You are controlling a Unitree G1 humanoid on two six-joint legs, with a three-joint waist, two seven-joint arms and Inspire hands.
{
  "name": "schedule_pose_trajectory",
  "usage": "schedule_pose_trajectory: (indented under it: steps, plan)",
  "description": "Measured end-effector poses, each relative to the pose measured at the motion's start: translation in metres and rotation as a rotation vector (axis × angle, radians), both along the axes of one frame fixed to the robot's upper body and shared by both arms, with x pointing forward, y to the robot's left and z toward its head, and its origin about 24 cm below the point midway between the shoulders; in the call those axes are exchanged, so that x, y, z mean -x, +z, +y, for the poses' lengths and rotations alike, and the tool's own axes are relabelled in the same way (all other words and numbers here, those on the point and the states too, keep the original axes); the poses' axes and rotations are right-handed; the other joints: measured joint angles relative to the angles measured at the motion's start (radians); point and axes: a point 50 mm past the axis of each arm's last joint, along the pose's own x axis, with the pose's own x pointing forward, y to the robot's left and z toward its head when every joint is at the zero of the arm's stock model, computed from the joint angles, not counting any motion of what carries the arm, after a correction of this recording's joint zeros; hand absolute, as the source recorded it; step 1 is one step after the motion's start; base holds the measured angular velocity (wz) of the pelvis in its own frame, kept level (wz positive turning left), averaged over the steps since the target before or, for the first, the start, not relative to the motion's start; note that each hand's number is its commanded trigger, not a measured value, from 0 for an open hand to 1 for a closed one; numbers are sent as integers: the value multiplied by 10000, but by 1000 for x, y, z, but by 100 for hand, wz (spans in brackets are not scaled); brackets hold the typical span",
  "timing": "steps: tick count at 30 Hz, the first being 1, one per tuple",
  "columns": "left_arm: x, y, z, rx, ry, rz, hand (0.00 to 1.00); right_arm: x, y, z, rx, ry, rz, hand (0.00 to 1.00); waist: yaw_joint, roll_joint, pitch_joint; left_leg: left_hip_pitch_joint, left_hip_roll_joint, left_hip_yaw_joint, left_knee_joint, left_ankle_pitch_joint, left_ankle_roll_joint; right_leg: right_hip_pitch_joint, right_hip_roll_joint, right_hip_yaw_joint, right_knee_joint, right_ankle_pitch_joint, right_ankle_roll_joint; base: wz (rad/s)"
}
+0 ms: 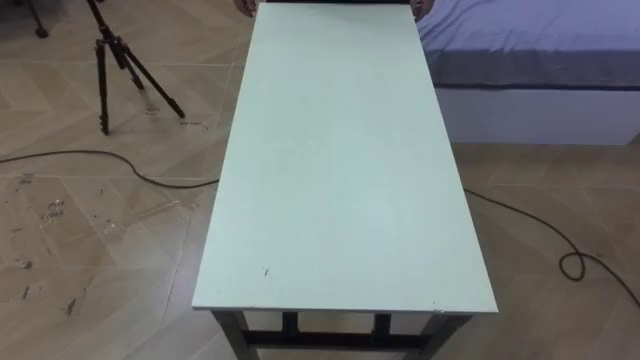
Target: Move table with human
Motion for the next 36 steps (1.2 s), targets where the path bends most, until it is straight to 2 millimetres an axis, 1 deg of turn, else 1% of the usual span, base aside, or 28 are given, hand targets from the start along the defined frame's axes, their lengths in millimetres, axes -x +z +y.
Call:
schedule_pose_trajectory:
  steps: [8, 14, 18, 20, 21, 22, 24, 25, 26, 28, 30, 33, 36]
  plan:
    - [0, 0, 0, -5, 8, 6, 0, 2, -1, 1, -109, 15, 93, 0, -2, 1, 16, -26, -1, -13, -4, 0, 0, 20, -17, -10, 9, 0, 1, 0]
    - [1, -1, -1, 320, 632, -6, 0, 3, -1, 1, -334, -266, 193, 0, -31, 28, 28, -61, -1, 2, -5, 0, 0, -18, -28, -3, -6, -1, 1, 0]
    - [1, -1, -1, 835, 1117, -128, 0, 4, -1, 1, -869, -787, -10, 0, -38, 70, 10, -119, -1, 1, 2, 0, 0, -29, -30, -32, -67, -2, 2, 0]
    - [1, -1, -1, 1036, 1201, -210, 0, 5, 0, 1, -1069, -912, -90, 0, -20, 148, -35, -180, 0, 3, 29, 0, 0, -36, -16, -53, -138, 8, 10, 2]
    - [0, -1, 0, 1169, 1221, -290, 0, 5, 0, 1, -1217, -947, -164, 0, -23, 104, -31, -226, 0, 11, 43, 0, 0, -76, -21, -63, -129, 8, 10, 0]
    - [-4, 1, 2, 1324, 1160, -468, 0, 3, 1, 0, -1349, -900, -318, 0, -1, 132, -80, -286, 4, 21, 41, 0, 0, -200, -31, -54, -88, 9, 9, 0]
    - [-12, 3, 3, 1598, 1114, -926, 0, -3, 3, -1, -1561, -746, -742, 0, 17, 155, -70, -419, 7, 24, 33, 1, 0, -331, -17, -52, -19, 12, 6, 0]
    - [-15, 4, 3, 1819, 1162, -1139, 0, -8, 5, -1, -1711, -601, -1007, 0, 16, 190, -40, -462, 14, 36, 28, 0, 0, -349, -25, -59, 44, 12, 5, -6]
    - [-16, 4, 3, 1943, 1184, -1234, 0, -10, 5, -1, -1789, -572, -1115, 0, 16, 196, -40, -469, 14, 59, 30, 0, -1, -348, -27, -58, 44, 12, 5, -8]
    - [-27, 8, 4, 2387, 1121, -1850, 0, -19, 8, 1, -2150, -339, -1640, 0, 8, 199, -35, -461, 14, 130, 30, 0, 0, -346, -29, -64, 38, 12, 7, -5]
    - [-33, 11, 4, 2739, 1125, -2328, 0, -22, 10, 2, -2437, -246, -1980, 0, -16, 207, -34, -445, 13, 146, 26, 0, 0, -329, -36, -86, 42, 14, 10, 0]
    - [-43, 17, -4, 3755, 929, -3242, 0, -27, 15, 6, -2928, 44, -2652, 0, -7, 211, -24, -456, 9, 145, 9, 0, 0, -352, -37, -93, 37, 15, 12, 0]
    - [-44, 19, -15, 4782, 931, -3771, 0, -27, 19, 11, -3504, 220, -3033, 0, 5, 206, -22, -501, 12, 144, 17, 0, -1, -362, -54, -208, 36, 14, 13, 6]
